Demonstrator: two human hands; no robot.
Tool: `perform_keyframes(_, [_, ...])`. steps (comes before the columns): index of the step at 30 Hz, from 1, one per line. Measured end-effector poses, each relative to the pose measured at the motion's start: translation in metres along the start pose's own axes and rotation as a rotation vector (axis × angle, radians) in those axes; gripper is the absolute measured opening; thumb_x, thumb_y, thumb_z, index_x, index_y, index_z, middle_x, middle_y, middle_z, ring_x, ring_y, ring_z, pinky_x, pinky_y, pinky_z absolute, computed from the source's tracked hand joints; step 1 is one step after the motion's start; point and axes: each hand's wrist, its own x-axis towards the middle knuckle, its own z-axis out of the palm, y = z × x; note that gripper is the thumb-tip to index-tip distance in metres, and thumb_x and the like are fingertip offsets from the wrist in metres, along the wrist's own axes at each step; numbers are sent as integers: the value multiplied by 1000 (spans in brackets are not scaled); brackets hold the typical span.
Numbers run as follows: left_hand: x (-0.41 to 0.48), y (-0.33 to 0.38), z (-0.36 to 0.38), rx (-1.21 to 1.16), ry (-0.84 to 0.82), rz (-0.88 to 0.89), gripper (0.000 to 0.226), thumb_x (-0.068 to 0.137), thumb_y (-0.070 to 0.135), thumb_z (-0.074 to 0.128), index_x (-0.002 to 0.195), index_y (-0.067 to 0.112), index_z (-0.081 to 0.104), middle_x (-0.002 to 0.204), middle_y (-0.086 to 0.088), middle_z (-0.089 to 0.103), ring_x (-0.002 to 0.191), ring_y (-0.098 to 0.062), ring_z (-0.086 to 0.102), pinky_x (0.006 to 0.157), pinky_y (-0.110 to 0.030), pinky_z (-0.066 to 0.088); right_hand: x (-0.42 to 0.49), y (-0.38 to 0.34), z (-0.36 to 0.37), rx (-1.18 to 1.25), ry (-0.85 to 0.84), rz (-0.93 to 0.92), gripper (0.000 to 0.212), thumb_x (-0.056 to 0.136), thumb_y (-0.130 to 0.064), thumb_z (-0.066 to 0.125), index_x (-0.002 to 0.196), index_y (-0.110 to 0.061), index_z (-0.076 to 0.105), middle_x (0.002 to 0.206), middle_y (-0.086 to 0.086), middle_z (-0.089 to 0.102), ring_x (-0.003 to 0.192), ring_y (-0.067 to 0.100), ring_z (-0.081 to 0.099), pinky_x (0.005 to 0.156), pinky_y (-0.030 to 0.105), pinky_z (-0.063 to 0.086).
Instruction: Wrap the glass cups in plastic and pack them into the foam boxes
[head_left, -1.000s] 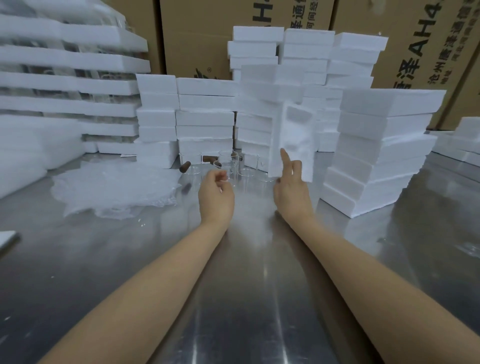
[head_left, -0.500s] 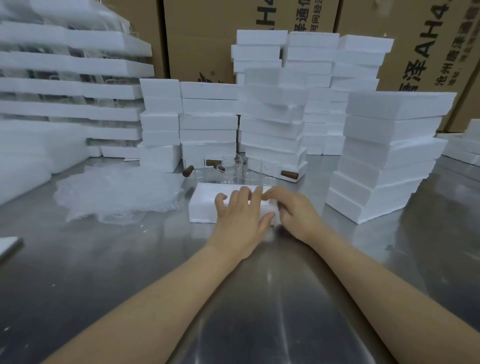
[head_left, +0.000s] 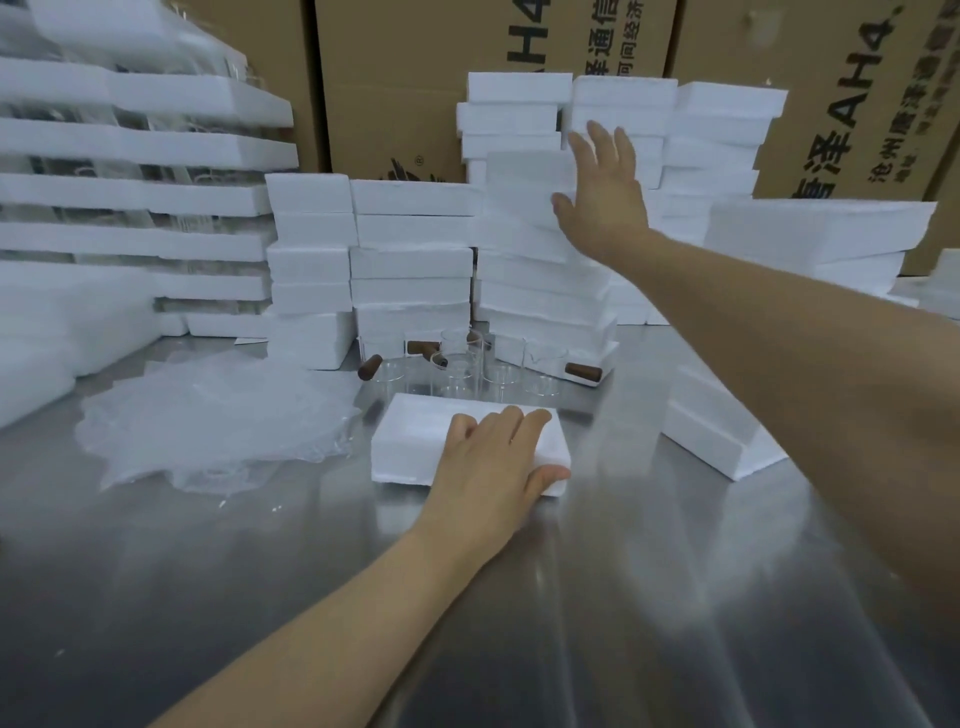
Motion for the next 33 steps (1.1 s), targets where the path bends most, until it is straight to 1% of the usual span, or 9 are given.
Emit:
perform_keyframes(4, [2,-2,-4,-16,26,-24,58,97,52,38,147,23,31,121,4,50,106,-20,51,92,-32,27,21,1,6,-53,-182,80,70,98,-40,42,153,-18,4,159,3,7,146,34,-2,114,56,15])
perform_keyframes(8, [3,0,-1,-26,12,-21,59,97,52,41,146,22,32,120,3,51,105,-22,50,93,-32,27,30,-6,9,-98,-55,102,55,98,-32,46,144,-8,27,146,14,22,131,37,23,94,52,44])
perform_keyframes(12, [3,-3,1,-48,-1,-14,53,96,52,44,139,21,42,116,3,54,106,-19,50,92,-32,27,30,-12,7,-3,82,158,38,97,-22,50,129,-2,41,136,14,33,125,32,31,89,41,48])
perform_keyframes(16, [5,-8,0,-167,3,-55,51,89,66,34,99,23,59,91,12,54,90,-12,49,86,-29,22,-6,-27,-9,255,427,83,25,90,-20,53,110,-4,54,118,9,53,124,25,40,106,38,33])
perform_keyframes(19, [6,-9,-3,-256,33,-112,52,92,57,18,58,23,38,59,8,42,65,-14,40,81,-33,25,-78,-38,-12,349,544,-97,23,85,-22,60,96,-2,58,98,9,59,114,31,49,108,50,31])
perform_keyframes(24, [3,-26,-15,-499,84,-166,49,91,32,34,44,17,32,41,4,37,54,-25,38,77,-34,30,-203,-8,1,186,304,-196,28,81,-26,67,90,1,63,82,12,60,90,32,58,108,46,30])
perform_keyframes(26, [2,-36,-23,-667,139,-203,39,86,23,37,49,16,46,53,7,49,61,-21,48,77,-36,34,-222,5,2,152,112,-195,38,82,-35,60,92,1,65,83,12,62,86,34,59,98,44,38])
perform_keyframes(29, [0,-45,-26,-725,336,-388,20,85,6,47,77,19,59,94,10,52,100,-14,49,92,-27,32,-225,8,-1,158,-126,-211,39,86,-40,58,100,-4,64,95,9,63,90,32,57,81,40,44])
perform_keyframes(33, [-4,-49,-20,-805,108,-672,37,88,3,51,123,16,52,131,0,29,131,-17,30,111,-31,27,-231,8,-2,229,-221,-340,30,88,-37,62,104,-11,63,98,2,64,90,23,58,72,33,42])
